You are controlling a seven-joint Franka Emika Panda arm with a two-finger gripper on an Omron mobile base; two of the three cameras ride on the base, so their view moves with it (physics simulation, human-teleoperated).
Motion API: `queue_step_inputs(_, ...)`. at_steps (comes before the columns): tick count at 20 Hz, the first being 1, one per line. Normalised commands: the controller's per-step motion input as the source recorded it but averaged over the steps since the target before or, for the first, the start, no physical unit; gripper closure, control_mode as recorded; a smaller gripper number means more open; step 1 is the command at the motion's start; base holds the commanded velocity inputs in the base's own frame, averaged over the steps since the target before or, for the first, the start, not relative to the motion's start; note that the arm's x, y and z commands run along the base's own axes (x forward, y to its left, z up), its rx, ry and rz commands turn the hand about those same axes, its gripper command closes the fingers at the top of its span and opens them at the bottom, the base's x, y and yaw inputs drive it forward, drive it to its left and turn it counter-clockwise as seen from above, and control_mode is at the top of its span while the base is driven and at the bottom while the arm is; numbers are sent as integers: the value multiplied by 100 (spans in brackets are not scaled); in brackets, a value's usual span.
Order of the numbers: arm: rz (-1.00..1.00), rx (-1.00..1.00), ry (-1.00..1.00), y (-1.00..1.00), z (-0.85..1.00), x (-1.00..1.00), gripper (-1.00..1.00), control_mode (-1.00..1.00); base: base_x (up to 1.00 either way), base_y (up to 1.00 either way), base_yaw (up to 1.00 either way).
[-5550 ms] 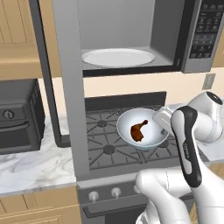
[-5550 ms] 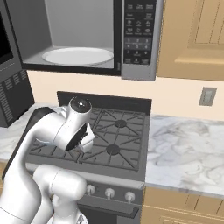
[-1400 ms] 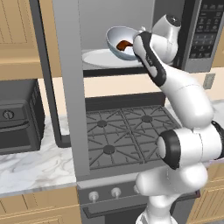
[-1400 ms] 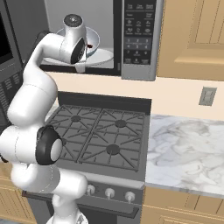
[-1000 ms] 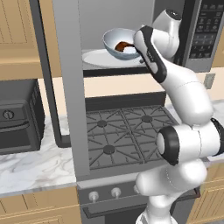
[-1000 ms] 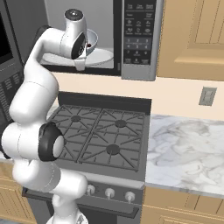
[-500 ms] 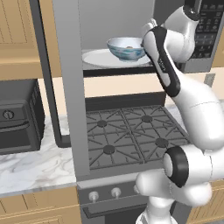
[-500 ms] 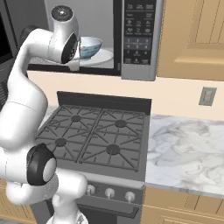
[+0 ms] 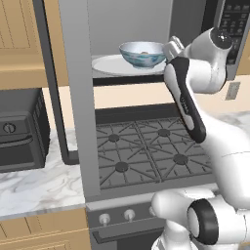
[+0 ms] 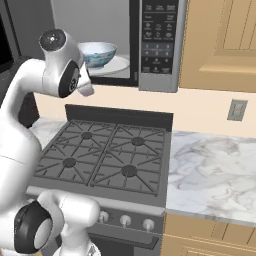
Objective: Remove the peach from the bowl and place it on the small plate. Then place the bowl with only the chicken drumstick in the microwave, close the door, and press the start button to microwave the chicken drumstick.
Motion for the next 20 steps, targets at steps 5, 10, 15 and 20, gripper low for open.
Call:
queue_step_inputs(5,0,-38,-29,6,-16,-77,-100,-100,0,0,0)
queue_step_inputs(10,2,-40,-5,22,-60,-38,-100,-100,0,0,0)
queue_step_inputs(15,1,-31,-23,11,-30,-63,-100,-100,0,0,0)
queue_step_inputs(20,-3,-30,-9,41,-21,-46,-100,-100,0,0,0)
